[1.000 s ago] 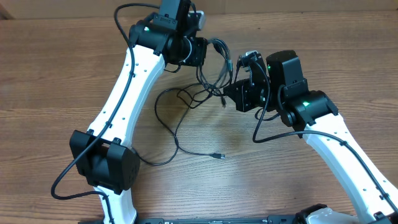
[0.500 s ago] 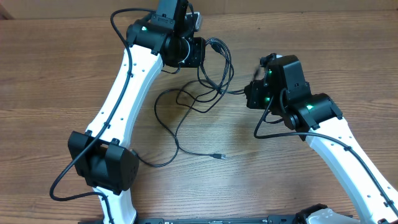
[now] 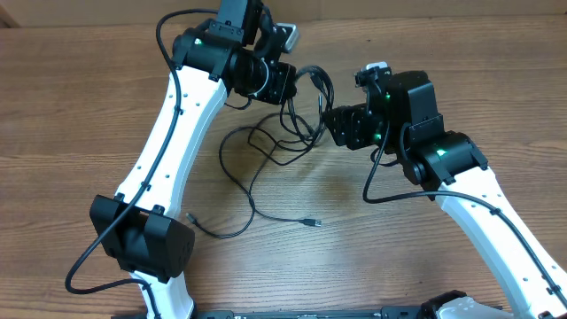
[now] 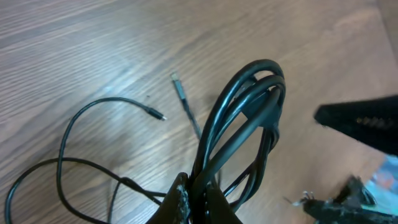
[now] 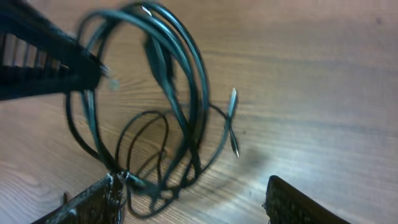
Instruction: Untangle cables
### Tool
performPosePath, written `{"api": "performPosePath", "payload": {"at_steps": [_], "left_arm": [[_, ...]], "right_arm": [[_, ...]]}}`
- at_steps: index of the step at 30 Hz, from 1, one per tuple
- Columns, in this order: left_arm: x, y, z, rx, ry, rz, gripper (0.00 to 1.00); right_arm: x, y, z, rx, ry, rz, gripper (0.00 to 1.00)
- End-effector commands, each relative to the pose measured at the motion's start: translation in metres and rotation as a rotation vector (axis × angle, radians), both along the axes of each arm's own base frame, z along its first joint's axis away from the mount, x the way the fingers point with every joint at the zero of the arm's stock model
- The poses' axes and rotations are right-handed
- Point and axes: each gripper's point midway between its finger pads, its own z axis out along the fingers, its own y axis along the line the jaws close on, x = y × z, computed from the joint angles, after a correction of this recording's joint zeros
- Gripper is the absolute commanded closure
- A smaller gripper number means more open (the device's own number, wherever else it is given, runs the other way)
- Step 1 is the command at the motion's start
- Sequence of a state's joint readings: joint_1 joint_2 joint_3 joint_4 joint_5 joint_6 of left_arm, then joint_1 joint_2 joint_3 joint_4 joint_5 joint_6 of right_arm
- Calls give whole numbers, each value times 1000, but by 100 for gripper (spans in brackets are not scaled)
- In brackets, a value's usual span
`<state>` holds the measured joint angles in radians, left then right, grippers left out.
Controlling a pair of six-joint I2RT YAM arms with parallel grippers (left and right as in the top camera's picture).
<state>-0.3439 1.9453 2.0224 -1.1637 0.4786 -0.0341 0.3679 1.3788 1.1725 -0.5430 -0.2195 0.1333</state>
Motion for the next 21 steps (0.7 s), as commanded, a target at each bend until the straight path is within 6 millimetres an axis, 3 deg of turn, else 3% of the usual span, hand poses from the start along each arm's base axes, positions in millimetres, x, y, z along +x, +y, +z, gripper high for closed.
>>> {"api": "performPosePath", "payload": {"at_steps": [1, 5, 7, 10, 12, 21], "left_arm": [[-16, -16, 35, -136, -60, -142, 96], [-30, -30, 49, -257, -31, -218, 96], [-32, -33, 52, -278, -24, -230, 96], [-32, -33, 52, -281, -23, -229, 96], [-29, -29, 53, -281, -24, -213, 96], [27, 15, 38, -128, -53, 148, 96]], "right_arm": [[0, 5, 21, -7, -90, 76, 28], [5, 3, 17, -21, -89, 59, 30], [6, 3, 15, -23, -86, 58, 38], [7, 3, 13, -27, -82, 55, 78], [5, 3, 11, -25, -68, 58, 96], [-27, 31, 10, 65, -6, 273, 96]]}}
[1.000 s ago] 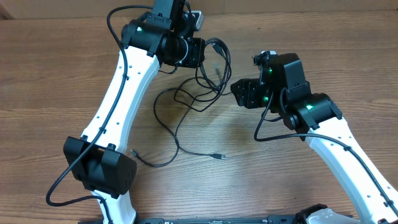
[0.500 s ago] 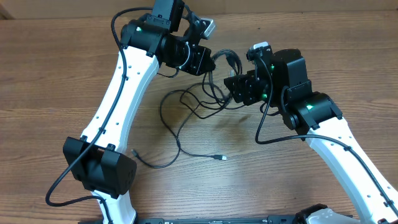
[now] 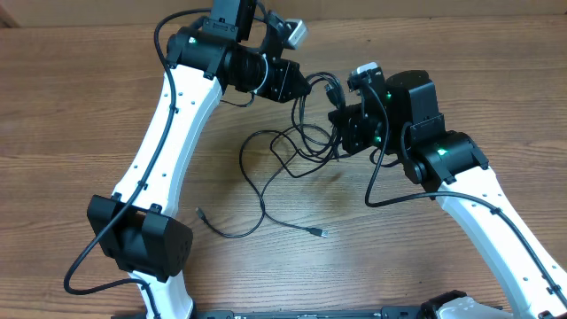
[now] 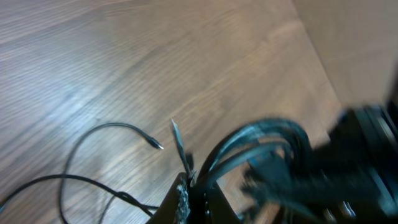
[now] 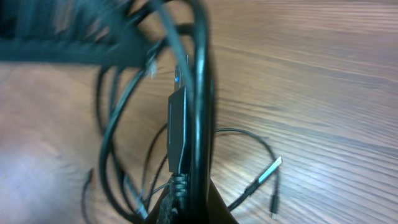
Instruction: Untangle cables
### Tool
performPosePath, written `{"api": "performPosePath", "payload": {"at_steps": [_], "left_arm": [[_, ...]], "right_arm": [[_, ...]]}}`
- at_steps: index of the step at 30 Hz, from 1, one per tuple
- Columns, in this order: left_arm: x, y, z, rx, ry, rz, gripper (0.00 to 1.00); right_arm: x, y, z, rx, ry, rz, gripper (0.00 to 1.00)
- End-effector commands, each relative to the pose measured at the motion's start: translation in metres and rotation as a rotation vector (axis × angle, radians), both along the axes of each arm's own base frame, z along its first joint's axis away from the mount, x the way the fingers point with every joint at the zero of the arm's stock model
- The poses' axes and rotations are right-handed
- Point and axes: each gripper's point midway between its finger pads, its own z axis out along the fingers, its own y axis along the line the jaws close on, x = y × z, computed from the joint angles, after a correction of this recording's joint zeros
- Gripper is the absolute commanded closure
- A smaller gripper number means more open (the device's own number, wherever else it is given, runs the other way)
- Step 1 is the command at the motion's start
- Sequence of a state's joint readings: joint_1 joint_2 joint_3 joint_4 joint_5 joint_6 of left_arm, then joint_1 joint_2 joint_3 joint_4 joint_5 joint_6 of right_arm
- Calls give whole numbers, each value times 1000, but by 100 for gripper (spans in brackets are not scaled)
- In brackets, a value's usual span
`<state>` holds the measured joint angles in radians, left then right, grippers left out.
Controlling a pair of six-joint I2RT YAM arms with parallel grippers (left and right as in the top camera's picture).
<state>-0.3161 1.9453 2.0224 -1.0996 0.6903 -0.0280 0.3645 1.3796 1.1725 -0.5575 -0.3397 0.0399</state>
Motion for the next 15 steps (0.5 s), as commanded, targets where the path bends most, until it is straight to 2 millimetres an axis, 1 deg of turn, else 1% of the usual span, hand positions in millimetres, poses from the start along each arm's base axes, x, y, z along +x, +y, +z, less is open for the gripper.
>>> {"api": "performPosePath", "payload": {"at_steps": [1, 4, 6, 9, 11, 15], "left_arm": [[35, 40, 13, 83, -31, 293, 96], [48, 56, 8, 144, -42, 404, 96], [50, 64, 5, 181, -50, 433, 96], [47, 72, -1, 231, -35, 457, 96], [45, 80, -6, 267, -24, 476, 96], [39, 93, -14, 322, 11, 500, 96]], "right_arm": [[-17, 19, 10, 66, 12, 146, 96], [-22, 25, 13, 95, 14, 184, 96], [-22, 26, 15, 98, 10, 189, 96], [-22, 25, 15, 98, 8, 189, 96], [-22, 25, 15, 98, 7, 188, 94], [-20, 26, 18, 103, -7, 188, 86]]}}
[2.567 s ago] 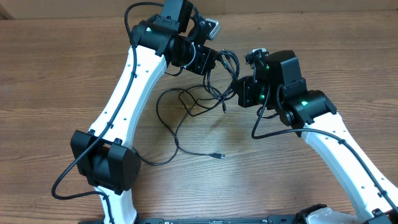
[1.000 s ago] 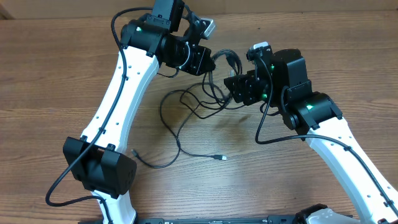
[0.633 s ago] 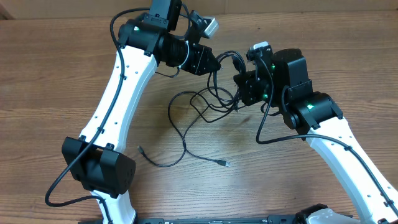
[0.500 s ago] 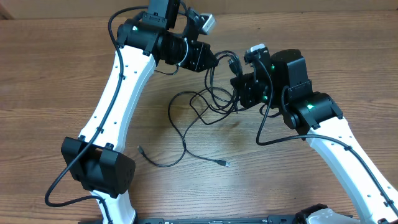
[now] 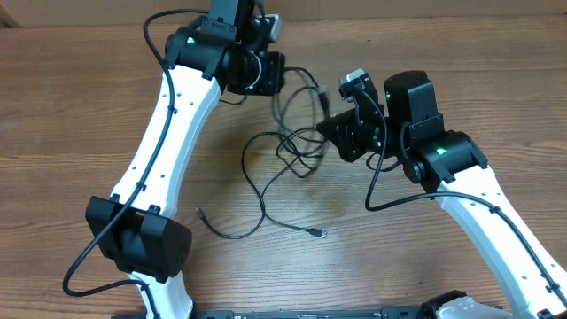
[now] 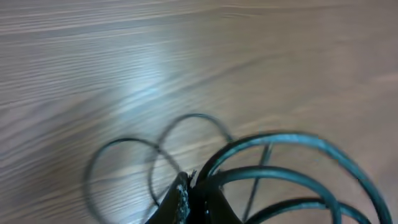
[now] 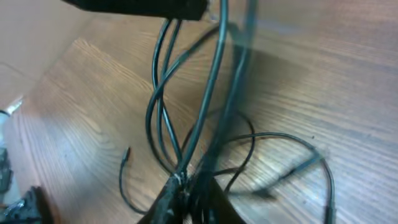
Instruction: Untangle cables
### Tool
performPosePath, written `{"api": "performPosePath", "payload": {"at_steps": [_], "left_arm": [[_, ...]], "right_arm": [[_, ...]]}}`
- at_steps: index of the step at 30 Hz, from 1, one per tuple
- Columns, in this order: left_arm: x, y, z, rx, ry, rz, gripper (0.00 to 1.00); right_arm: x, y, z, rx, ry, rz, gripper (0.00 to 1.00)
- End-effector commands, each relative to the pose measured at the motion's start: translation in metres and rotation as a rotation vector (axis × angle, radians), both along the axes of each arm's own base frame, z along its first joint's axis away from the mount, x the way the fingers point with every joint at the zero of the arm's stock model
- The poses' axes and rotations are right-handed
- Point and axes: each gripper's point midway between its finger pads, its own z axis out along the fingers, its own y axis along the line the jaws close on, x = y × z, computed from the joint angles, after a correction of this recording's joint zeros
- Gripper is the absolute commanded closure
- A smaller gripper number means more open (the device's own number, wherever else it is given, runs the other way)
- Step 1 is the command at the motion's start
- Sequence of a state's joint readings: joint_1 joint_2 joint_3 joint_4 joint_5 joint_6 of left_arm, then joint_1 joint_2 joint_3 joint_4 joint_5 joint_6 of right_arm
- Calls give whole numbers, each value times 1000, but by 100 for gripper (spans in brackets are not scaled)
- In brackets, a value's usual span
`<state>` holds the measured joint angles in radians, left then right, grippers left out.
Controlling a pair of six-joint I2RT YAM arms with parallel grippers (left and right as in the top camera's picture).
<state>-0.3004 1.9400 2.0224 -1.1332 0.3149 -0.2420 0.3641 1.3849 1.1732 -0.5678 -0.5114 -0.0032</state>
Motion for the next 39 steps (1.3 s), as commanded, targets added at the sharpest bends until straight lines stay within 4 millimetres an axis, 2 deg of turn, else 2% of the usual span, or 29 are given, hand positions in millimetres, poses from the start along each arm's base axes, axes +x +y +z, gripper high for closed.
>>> {"api": "performPosePath", "payload": {"at_steps": [1, 5, 9, 10, 14, 21, 29, 35, 36, 37, 38, 39], "left_arm": [[8, 38, 12, 84, -36, 128, 96], [2, 43, 8, 92, -6, 117, 96], [-7, 19, 15, 9, -32, -67, 96], [-13, 3, 23, -59, -58, -184, 96], [-24, -18, 36, -159, -107, -342, 96], [-38, -39, 52, -279, -152, -489, 96], [-39, -39, 51, -280, -146, -488, 96], [-41, -42, 51, -282, -143, -493, 96], [-42, -44, 52, -282, -143, -498, 96], [-43, -45, 51, -280, -143, -500, 96], [-43, -46, 50, -272, -143, -501, 96], [-43, -46, 49, -259, -144, -499, 96]], "right_arm": [[0, 5, 14, 28, -38, 32, 82], [4, 3, 14, 25, -38, 3, 76], [6, 1, 13, 15, -41, -9, 50], [7, 0, 12, 9, -42, -16, 43], [7, 0, 12, 9, -44, -16, 36], [14, -7, 11, -24, -64, -60, 26], [22, -4, 20, -3, -116, -60, 26], [24, 5, 29, 63, -112, -50, 34], [24, 6, 28, 70, -104, -49, 39], [24, 8, 27, 78, -96, -38, 48], [23, 10, 25, 83, -86, -28, 64], [22, 11, 23, 87, -76, -21, 73]]}}
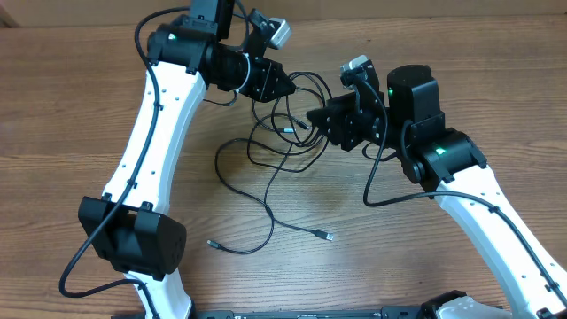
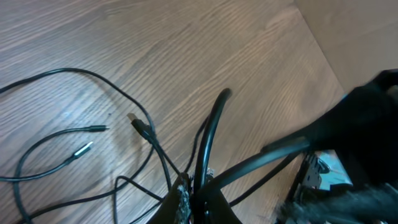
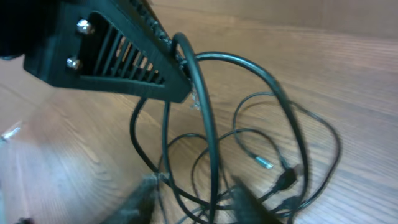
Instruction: Untangle cables
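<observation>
A tangle of black cables [image 1: 282,135] hangs and lies between both arms at the table's far middle. My left gripper [image 1: 276,86] is raised and shut on thick cable strands [image 2: 208,134], pinched at the fingertips [image 2: 198,186]. My right gripper [image 1: 315,118] faces it from the right. Its blurred fingers [image 3: 144,190] stand apart, and one thick loop [image 3: 205,124] runs down between them without being pinched. A thin cable trails toward me and ends in two plugs [image 1: 329,237] [image 1: 212,243].
Wooden table [image 1: 71,106] all round. The left gripper's ribbed finger [image 3: 118,56] fills the upper left of the right wrist view, close to the right gripper. Small plugs [image 2: 99,128] lie on the wood below the left gripper.
My right gripper, which was shut on cable strands, now has its fingers apart. The left gripper is still shut and now points right toward it. The thin cable's ends have shifted on the table.
At first my left gripper held a bunch of thick loops and the right stood open beside them. Then the right was shut on the bunch close to the left. Then both held strands with the loops spread between them. Now only the left holds.
</observation>
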### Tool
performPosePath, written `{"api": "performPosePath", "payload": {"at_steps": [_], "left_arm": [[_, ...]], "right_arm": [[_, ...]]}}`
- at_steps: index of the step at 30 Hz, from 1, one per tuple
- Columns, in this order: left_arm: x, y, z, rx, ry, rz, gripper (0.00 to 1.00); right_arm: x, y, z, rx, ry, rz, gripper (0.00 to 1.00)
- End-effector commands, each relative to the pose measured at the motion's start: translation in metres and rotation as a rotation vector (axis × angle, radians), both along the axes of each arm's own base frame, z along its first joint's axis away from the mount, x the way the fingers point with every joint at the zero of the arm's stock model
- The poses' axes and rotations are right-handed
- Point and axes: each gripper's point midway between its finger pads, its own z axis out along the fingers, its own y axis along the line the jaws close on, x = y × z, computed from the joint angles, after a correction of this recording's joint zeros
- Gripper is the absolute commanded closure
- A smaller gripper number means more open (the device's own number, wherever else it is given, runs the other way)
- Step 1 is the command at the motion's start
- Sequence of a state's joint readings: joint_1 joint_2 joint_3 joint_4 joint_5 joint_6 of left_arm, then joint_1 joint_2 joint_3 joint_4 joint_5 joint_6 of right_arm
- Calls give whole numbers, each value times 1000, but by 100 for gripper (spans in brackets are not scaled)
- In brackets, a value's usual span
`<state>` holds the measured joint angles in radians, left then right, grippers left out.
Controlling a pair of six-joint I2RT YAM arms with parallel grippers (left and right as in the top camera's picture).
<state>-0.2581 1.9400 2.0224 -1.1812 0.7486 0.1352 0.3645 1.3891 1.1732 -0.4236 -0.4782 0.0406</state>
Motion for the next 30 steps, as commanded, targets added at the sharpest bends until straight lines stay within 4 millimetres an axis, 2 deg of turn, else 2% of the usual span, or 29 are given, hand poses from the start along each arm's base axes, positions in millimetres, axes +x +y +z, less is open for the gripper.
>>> {"api": "performPosePath", "payload": {"at_steps": [1, 2, 5, 6, 8, 9, 10, 11, 15, 20, 27, 28, 30], "left_arm": [[-6, -8, 18, 4, -73, -30, 96], [-5, -7, 17, 10, -74, -26, 96], [-5, -6, 17, 12, -75, -25, 96], [-2, -3, 15, 30, -79, -13, 86], [2, 3, 9, 77, -87, 13, 44], [5, 8, 6, 107, -88, 36, 31], [8, 13, 3, 136, -85, 63, 12], [11, 18, 0, 162, -81, 92, 0], [21, 42, -9, 241, -41, 222, 0], [26, 57, -9, 228, 5, 300, 0], [27, 78, -14, 255, 45, 356, 1], [26, 82, -17, 272, 51, 366, 1], [25, 82, -18, 277, 57, 366, 0]], "right_arm": [[-2, 10, 0, 54, 56, 36, 92], [-4, 12, 1, 63, 59, 50, 96], [-9, 16, 2, 81, 68, 80, 96], [-10, 16, 1, 82, 81, 78, 96], [-13, 15, 2, 86, 94, 72, 96], [-14, 14, 4, 86, 93, 72, 96], [-17, 13, 8, 88, 87, 71, 96], [-18, 11, 13, 91, 76, 68, 96], [-24, 0, 42, 105, 3, 7, 97], [-36, -13, 91, 146, -110, -42, 96], [-56, -29, 190, 236, -319, -89, 96], [-61, -31, 215, 260, -370, -91, 97], [-62, -39, 241, 286, -417, -138, 96]]}}
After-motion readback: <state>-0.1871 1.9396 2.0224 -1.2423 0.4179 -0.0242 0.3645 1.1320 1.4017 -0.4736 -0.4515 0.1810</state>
